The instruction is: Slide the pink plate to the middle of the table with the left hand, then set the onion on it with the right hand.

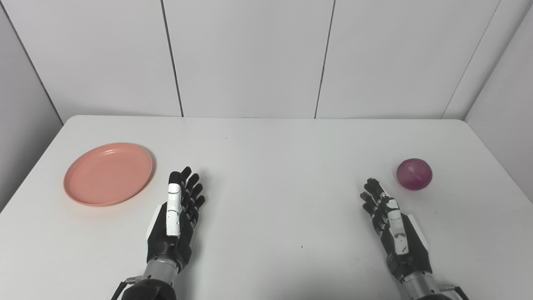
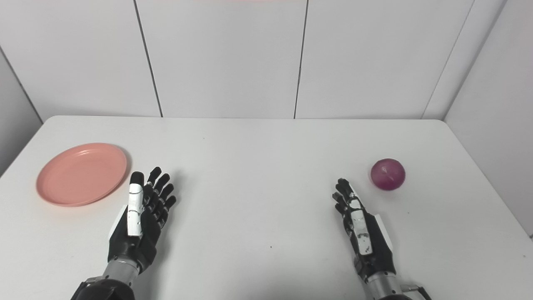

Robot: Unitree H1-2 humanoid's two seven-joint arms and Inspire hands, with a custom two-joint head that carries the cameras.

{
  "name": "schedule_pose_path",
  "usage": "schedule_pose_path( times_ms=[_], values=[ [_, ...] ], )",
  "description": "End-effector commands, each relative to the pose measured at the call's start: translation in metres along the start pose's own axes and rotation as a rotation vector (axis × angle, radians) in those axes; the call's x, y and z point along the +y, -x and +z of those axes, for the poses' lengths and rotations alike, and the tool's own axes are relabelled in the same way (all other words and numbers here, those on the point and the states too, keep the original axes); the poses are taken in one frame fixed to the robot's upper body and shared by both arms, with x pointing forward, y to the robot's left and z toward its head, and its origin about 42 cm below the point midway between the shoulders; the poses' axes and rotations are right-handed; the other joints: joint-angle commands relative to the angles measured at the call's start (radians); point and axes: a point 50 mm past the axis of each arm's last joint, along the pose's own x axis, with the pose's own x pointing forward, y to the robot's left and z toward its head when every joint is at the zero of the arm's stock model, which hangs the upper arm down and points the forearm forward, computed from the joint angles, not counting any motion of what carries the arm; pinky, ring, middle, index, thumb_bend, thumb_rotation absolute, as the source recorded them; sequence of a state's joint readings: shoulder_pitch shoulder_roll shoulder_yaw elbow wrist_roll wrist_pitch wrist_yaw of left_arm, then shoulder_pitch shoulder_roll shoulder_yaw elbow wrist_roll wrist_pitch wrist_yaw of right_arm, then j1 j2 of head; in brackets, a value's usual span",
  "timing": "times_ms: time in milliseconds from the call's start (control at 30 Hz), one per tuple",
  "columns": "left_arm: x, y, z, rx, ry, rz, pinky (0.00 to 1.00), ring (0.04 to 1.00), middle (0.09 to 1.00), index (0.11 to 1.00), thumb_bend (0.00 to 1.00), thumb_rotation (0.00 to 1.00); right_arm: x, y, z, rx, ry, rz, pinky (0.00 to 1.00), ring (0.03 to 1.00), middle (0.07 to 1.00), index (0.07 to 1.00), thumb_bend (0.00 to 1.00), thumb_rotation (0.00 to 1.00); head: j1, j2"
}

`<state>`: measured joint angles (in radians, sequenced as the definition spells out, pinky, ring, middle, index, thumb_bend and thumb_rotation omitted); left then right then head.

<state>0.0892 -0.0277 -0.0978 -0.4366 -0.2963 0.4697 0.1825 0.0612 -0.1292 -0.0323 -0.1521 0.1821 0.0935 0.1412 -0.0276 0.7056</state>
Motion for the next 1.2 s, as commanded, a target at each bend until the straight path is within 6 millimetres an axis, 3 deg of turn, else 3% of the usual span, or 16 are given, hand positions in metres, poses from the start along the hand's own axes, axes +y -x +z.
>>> schedule_pose_path(
  times_ms=[0,1167],
  values=[
    [0.0330,0.0178,-0.0045,0.047,-0.102,0.028,1.00,1.000,1.000,1.000,0.72,1.00,0.0027,-0.0061,0.0120,-0.065,0.005,0.021,0.97,0.945,0.955,0.941,0.95,1.00,0.001,0.001],
    [0.0322,0.0172,-0.0023,0.072,-0.090,0.031,1.00,1.000,1.000,1.000,0.73,1.00,0.0016,-0.0067,0.0120,-0.059,0.005,0.023,0.97,0.934,0.944,0.935,0.97,1.00,0.004,0.007]
  ],
)
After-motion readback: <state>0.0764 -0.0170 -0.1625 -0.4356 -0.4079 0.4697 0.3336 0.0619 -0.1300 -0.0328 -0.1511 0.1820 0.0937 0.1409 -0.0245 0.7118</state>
